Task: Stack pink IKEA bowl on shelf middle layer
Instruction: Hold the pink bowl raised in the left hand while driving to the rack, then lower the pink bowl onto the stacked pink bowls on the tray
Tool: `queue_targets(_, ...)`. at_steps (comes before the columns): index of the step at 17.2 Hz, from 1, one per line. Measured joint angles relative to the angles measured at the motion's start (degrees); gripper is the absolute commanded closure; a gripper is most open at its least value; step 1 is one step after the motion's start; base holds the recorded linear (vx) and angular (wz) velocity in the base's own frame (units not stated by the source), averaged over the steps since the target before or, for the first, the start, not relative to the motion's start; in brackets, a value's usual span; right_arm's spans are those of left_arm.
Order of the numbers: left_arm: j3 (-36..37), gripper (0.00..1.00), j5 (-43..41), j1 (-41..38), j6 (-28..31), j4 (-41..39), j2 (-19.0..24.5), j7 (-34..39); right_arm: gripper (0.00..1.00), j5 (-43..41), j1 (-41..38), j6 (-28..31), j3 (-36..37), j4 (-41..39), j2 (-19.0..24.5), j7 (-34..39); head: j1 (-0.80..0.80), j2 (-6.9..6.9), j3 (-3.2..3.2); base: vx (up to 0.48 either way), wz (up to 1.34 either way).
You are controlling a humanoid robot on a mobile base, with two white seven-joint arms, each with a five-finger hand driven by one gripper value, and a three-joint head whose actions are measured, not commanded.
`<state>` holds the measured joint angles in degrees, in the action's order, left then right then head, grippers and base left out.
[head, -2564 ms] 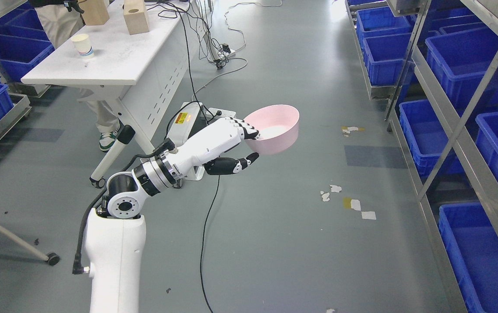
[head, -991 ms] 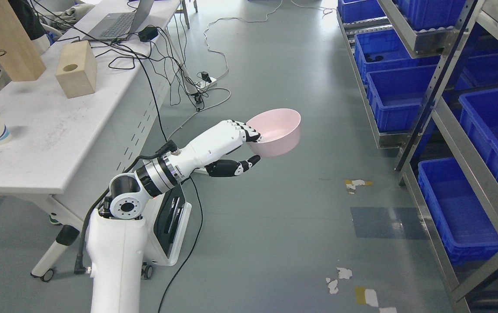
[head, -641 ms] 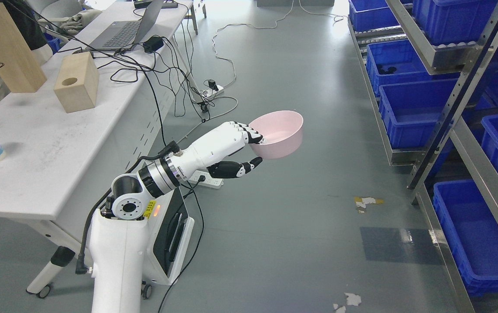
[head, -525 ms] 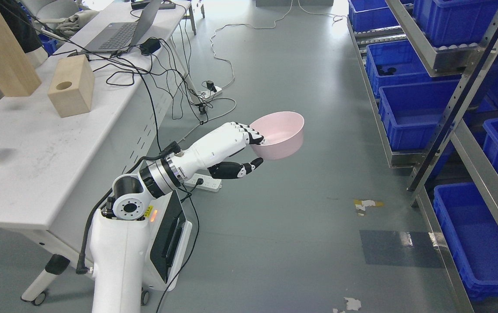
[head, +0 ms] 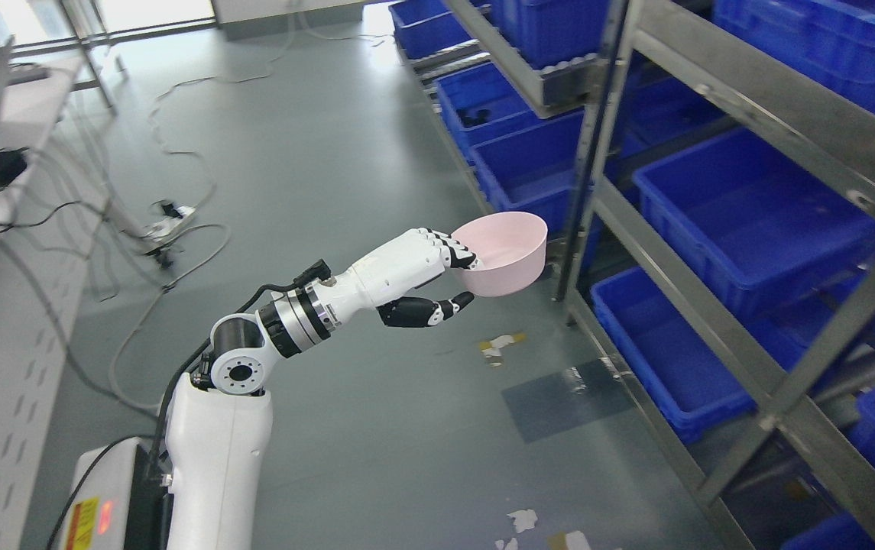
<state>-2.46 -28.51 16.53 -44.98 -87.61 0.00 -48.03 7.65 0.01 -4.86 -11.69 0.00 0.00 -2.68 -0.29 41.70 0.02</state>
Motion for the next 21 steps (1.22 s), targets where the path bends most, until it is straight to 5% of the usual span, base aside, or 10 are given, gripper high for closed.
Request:
queue_targets(10,5.2,0.89,1.7,1.8,0.0,0.1,0.0,0.3,0.0,0.0,0.0,0.0,0.0,0.0,0.0,-0.1,0.0,0.0,0.0,0.063,-1.37)
queue_targets(21,7.7,0.89,4.3,27.7,0.0,0.0,0.8,-0.3,0.0,0.0,0.0,0.0,0.0,0.0,0.0,0.0,0.0,-0.03,0.0,0.095,-0.6)
